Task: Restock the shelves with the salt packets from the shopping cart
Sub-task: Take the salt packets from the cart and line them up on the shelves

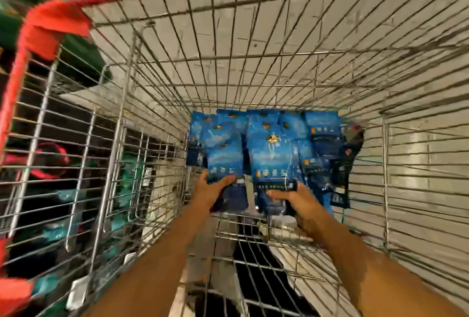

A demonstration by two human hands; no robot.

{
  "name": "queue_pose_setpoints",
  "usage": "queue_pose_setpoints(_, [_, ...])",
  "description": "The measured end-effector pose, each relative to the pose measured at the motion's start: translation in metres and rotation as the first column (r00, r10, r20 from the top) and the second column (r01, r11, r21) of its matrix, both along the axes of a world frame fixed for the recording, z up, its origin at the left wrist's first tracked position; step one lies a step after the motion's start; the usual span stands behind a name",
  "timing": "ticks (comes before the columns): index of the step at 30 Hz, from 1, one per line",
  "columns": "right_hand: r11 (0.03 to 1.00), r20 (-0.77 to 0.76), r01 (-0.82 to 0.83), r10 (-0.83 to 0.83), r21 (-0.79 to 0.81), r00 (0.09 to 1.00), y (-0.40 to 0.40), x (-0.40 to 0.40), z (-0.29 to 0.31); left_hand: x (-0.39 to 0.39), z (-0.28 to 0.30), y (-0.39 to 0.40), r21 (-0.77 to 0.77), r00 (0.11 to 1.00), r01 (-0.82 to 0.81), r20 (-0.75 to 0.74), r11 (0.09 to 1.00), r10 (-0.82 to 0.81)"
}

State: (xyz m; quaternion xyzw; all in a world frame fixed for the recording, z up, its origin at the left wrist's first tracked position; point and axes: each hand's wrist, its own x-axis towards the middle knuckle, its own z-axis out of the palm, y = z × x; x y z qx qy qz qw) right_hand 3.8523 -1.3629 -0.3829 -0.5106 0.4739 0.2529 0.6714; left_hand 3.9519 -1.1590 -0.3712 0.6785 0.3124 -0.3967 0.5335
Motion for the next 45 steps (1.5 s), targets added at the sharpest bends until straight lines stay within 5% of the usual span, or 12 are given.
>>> queue_pose_setpoints(7, [0.991,0.116,0.061,-0.048,-0.117,0.992,-0.011,0.011,0.145,0.006,0.15,0.005,-0.255,0.998,-0.06,0.018,0.965,0.066])
queue_pose_setpoints(13, [0.977,0.302,0.142,-0.089,-0.158,0.949,0.018,-0.002,0.255,-0.015,0.267,0.027,-0.542,0.991,-0.074,0.056,0.837,0.123])
queue_pose_setpoints(20, [0.971,0.564,0.181,-0.061,-0.159,0.824,0.078,-0.017,0.374,-0.041,0.375,0.093,-0.733,0.95,-0.048,0.177,0.679,0.258])
queue_pose_setpoints(26, [0.985,0.794,0.121,0.023,-0.121,0.608,0.138,-0.022,0.465,-0.061,0.466,0.17,-0.768,0.887,0.015,0.306,0.641,0.345])
queue_pose_setpoints(28, [0.993,0.849,0.068,0.048,-0.098,0.527,0.157,-0.024,0.495,-0.07,0.494,0.188,-0.772,0.818,0.096,0.421,0.628,0.392])
queue_pose_setpoints(31, [0.996,0.907,0.001,0.076,-0.084,0.415,0.189,-0.019,0.535,-0.085,0.536,0.213,-0.657,0.619,0.143,0.643,0.74,0.451])
queue_pose_setpoints(37, [0.984,0.961,-0.135,0.147,-0.117,0.235,0.253,0.01,0.588,-0.113,0.607,0.276,-0.33,0.237,-0.068,0.911,0.942,0.337])
queue_pose_setpoints(45, [0.888,0.983,-0.43,0.181,-0.162,0.002,0.346,0.043,0.646,-0.169,0.681,0.355,-0.17,0.045,-0.444,0.977,0.88,0.211])
